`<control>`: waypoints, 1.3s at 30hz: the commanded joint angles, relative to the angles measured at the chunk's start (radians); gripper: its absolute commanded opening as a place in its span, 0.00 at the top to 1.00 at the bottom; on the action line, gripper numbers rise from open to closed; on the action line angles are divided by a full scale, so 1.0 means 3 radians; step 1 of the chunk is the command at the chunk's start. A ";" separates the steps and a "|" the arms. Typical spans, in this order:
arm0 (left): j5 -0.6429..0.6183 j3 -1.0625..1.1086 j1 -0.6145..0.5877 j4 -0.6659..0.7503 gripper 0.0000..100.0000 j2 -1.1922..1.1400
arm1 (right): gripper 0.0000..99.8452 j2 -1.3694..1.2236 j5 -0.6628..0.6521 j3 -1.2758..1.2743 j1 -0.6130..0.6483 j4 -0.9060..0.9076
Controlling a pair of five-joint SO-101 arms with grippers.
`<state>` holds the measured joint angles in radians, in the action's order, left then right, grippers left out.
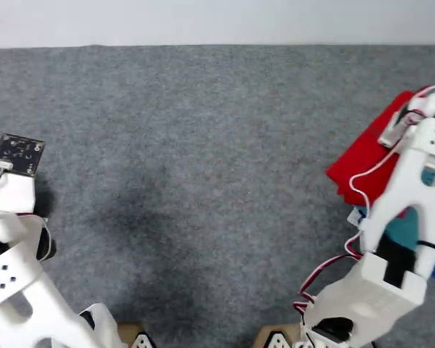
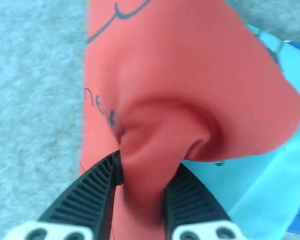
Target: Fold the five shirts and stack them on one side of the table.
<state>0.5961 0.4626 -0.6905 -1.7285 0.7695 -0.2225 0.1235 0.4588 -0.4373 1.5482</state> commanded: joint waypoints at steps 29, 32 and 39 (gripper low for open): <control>0.0026 0.0049 0.0026 0.0041 0.99 0.0031 | 0.56 -0.0616 -0.0338 0.0711 -0.0918 0.0478; 0.0026 0.0043 0.0026 0.0041 0.99 0.0036 | 0.55 -0.0565 -0.0343 0.1079 -0.0944 0.0667; 0.0026 0.0043 0.0026 0.0020 0.99 0.0036 | 0.59 -0.0780 -0.0537 0.1207 -0.1051 0.0627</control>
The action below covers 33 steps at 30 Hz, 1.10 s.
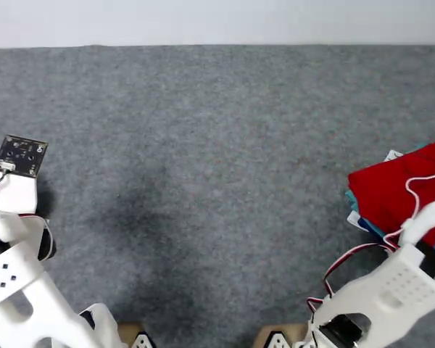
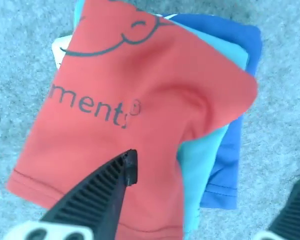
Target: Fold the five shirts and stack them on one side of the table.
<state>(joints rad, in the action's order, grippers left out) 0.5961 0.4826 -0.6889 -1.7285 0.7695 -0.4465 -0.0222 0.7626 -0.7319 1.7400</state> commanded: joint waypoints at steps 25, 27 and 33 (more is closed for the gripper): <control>0.0026 -0.0018 0.0020 0.0015 0.99 0.0041 | 0.71 -0.0708 -0.0471 0.0194 -0.0540 -0.0534; 0.0026 -0.0018 0.0020 0.0015 0.99 0.0041 | 0.71 -0.0806 -0.0486 0.0199 -0.0540 -0.0713; 0.0026 -0.0023 0.0020 -0.0031 0.99 0.0046 | 0.77 -0.0846 -0.0496 0.0471 -0.0545 -0.0979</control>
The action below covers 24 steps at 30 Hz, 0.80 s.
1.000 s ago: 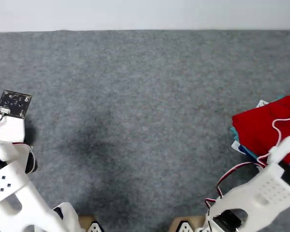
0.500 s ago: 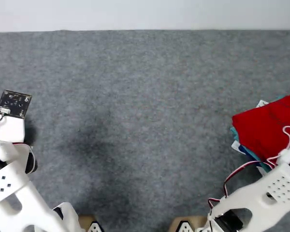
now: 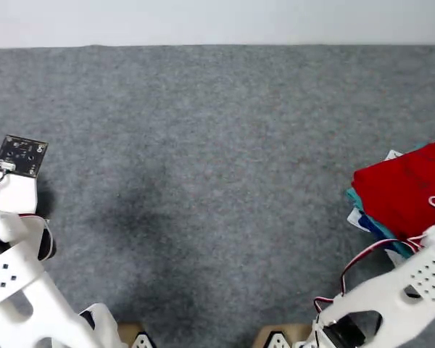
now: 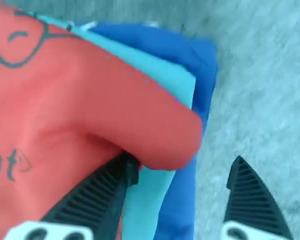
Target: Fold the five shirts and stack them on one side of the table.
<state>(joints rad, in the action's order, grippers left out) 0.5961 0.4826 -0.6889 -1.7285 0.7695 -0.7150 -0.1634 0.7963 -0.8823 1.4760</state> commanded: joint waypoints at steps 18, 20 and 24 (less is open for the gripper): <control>0.0026 -0.0013 0.0020 -0.0020 0.99 0.0036 | 0.81 0.0043 0.0005 0.1038 0.0422 0.1066; 0.0026 -0.0013 0.0020 -0.0020 0.99 0.0036 | 0.85 0.0033 0.0005 0.1038 0.0453 0.1061; 0.0026 -0.0013 0.0020 -0.0020 0.99 0.0036 | 1.00 0.0013 0.0005 0.0967 0.0580 0.1061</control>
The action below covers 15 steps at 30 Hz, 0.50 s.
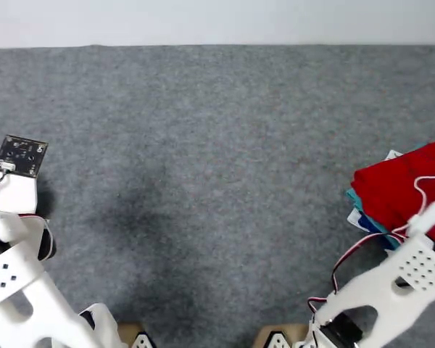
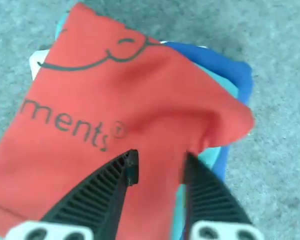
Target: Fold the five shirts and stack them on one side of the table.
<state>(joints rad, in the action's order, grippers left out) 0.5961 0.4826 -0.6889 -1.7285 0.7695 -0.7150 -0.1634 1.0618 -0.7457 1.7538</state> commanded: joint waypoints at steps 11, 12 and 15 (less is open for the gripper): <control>0.0026 -0.0013 0.0020 -0.0026 0.99 0.0036 | 0.96 -0.0458 0.0010 -0.0353 0.0448 0.0130; 0.0026 -0.0013 0.0020 -0.0026 0.99 0.0036 | 0.96 -0.0458 0.0010 -0.0307 0.0478 0.0130; 0.0026 -0.0013 0.0020 -0.0026 0.99 0.0036 | 0.96 -0.0386 0.0010 -0.0072 0.0494 0.0136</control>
<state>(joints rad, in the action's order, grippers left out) 0.5961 0.4826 -0.6889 -1.7285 0.7695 -0.8608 -0.1634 0.9636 -0.6245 1.7538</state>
